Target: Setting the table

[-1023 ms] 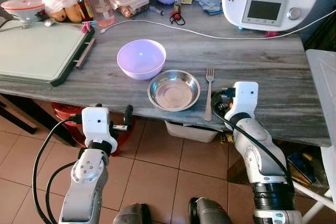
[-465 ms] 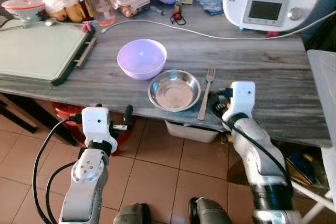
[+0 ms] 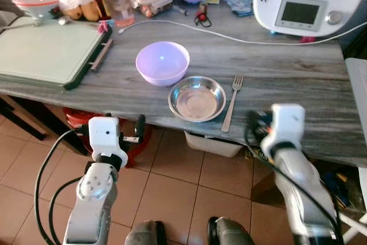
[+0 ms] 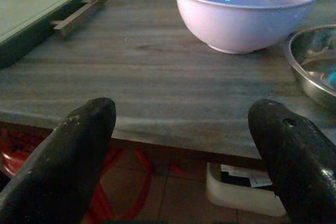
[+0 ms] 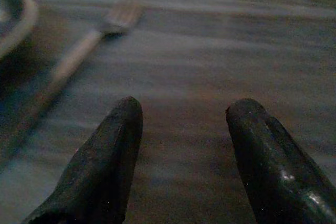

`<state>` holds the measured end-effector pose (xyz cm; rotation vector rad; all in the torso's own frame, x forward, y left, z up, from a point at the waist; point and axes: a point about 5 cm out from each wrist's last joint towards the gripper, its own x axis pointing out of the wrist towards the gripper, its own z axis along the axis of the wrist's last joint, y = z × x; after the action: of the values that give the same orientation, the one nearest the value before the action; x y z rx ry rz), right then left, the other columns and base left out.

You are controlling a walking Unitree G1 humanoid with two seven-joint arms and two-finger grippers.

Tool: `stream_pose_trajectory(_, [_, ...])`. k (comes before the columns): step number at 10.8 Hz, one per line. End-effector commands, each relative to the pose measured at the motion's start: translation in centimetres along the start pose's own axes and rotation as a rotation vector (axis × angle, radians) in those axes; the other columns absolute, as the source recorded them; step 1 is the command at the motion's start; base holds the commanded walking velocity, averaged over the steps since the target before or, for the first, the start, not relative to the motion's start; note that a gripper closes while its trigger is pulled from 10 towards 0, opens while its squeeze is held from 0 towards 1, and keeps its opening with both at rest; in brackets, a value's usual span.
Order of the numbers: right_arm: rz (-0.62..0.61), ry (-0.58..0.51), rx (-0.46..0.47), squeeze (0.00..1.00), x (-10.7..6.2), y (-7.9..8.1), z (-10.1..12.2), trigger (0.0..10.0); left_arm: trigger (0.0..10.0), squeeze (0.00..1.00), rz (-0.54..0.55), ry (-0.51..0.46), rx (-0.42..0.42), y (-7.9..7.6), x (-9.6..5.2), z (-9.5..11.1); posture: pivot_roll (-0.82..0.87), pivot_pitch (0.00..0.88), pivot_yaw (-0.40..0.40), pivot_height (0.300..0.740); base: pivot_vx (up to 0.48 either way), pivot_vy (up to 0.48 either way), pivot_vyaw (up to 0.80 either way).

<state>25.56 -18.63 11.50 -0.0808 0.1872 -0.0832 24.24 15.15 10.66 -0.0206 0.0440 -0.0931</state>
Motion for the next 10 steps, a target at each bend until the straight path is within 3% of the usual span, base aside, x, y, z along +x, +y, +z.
stream_pose_trajectory(1, [-0.068, 0.003, -0.001, 0.0, 0.2, -0.8, -0.1, 10.0, 10.0, 0.0, 0.002, -0.004, -0.003, 0.3, -0.1, 0.1, -0.04, 0.098, 0.069, 0.74, 0.0, 0.0, 0.0])
stream_pose_trajectory(5, [-0.094, 0.001, -0.029, 0.0, 3.9, -1.2, 1.1, 10.0, 10.0, 0.0, -0.018, 0.01, -0.002, 0.1, -0.7, 0.2, 0.0, 0.141, 0.087, 0.74, 0.0, 0.0, 0.0])
stream_pose_trajectory(10, [0.049, 0.033, -0.003, 0.0, 6.8, 1.6, 1.8, 10.0, 10.0, 0.0, -0.017, 0.039, 0.01, 0.4, -1.5, 0.3, 0.02, 0.184, 0.093, 0.74, 0.0, 0.0, 0.0])
